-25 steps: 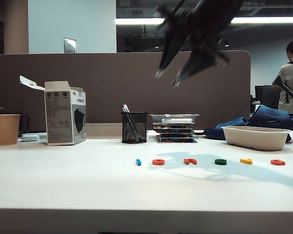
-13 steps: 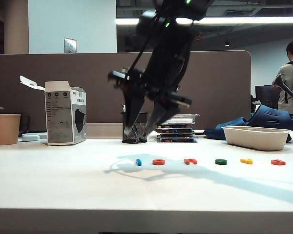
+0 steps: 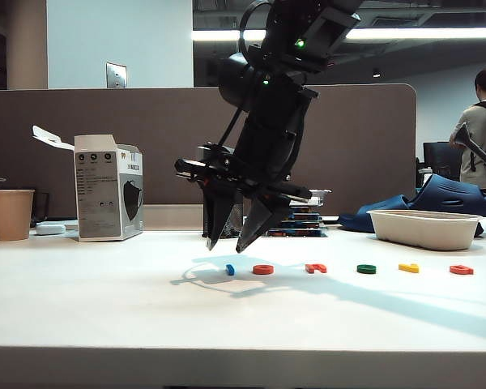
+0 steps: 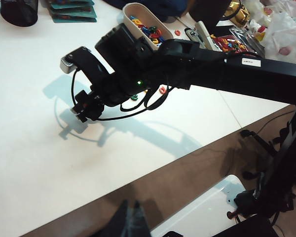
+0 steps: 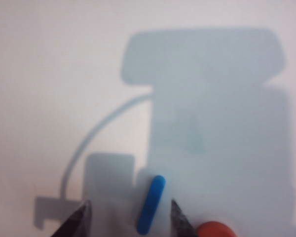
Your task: Select the appropriate letters from the row of letter magnets placed on the table to arrange into the word "love".
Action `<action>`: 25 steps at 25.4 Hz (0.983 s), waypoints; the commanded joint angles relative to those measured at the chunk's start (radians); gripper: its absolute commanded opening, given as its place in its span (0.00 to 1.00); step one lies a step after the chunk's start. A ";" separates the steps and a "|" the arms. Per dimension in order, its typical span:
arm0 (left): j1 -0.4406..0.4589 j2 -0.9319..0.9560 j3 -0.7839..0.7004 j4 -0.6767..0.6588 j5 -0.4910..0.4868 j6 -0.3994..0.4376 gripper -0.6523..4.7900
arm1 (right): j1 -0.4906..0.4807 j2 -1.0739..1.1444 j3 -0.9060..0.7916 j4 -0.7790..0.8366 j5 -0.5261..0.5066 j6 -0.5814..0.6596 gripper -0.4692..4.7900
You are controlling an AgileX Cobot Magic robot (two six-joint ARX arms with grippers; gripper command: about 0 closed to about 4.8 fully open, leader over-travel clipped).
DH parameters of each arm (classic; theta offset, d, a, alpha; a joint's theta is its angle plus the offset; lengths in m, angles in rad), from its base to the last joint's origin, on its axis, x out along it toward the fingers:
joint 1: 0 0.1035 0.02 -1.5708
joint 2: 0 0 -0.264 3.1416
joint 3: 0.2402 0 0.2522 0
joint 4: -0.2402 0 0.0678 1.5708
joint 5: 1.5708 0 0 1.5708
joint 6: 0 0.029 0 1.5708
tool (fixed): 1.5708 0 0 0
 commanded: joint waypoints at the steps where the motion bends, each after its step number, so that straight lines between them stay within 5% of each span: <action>1: 0.000 -0.002 0.003 0.009 0.002 -0.002 0.11 | 0.003 0.003 0.005 0.024 0.020 -0.002 0.47; 10: 0.000 -0.002 0.003 0.009 0.002 -0.002 0.11 | 0.004 0.051 0.005 0.024 0.016 -0.002 0.46; 13: 0.000 -0.002 0.003 0.009 0.002 -0.002 0.11 | 0.007 0.063 0.005 -0.005 0.016 -0.002 0.32; 25: 0.000 -0.002 0.003 0.010 0.002 0.005 0.11 | 0.073 0.089 0.005 -0.119 0.152 -0.002 0.07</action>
